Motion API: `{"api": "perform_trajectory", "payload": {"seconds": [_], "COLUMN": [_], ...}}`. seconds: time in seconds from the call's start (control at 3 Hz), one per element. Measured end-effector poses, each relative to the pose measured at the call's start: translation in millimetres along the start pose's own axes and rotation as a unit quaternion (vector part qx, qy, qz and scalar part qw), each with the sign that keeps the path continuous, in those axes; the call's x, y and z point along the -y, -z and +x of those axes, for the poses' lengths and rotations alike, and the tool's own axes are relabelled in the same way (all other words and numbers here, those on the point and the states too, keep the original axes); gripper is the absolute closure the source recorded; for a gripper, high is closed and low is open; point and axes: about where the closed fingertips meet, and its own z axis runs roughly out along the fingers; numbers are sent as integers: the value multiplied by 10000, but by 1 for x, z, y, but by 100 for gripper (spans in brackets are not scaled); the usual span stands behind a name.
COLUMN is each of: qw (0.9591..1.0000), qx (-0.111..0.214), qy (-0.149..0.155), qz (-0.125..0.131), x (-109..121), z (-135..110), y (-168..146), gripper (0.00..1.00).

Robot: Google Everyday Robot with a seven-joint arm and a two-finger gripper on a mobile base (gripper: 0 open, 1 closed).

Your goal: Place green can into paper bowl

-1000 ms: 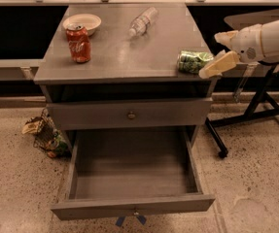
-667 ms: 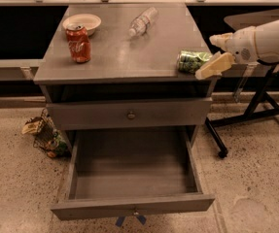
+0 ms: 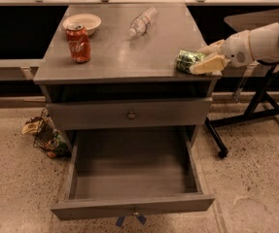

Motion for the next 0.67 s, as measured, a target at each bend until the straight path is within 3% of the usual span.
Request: {"api": "perform_trajectory", "payload": {"seconds": [0.33,0.67], "qw": [10000,9995], "qx": [57,167], "qy": [54,222], "qz": [3,135], "x": [-1,3], "z": [-5,-45], "y": [2,14], "gripper": [64,87]}}
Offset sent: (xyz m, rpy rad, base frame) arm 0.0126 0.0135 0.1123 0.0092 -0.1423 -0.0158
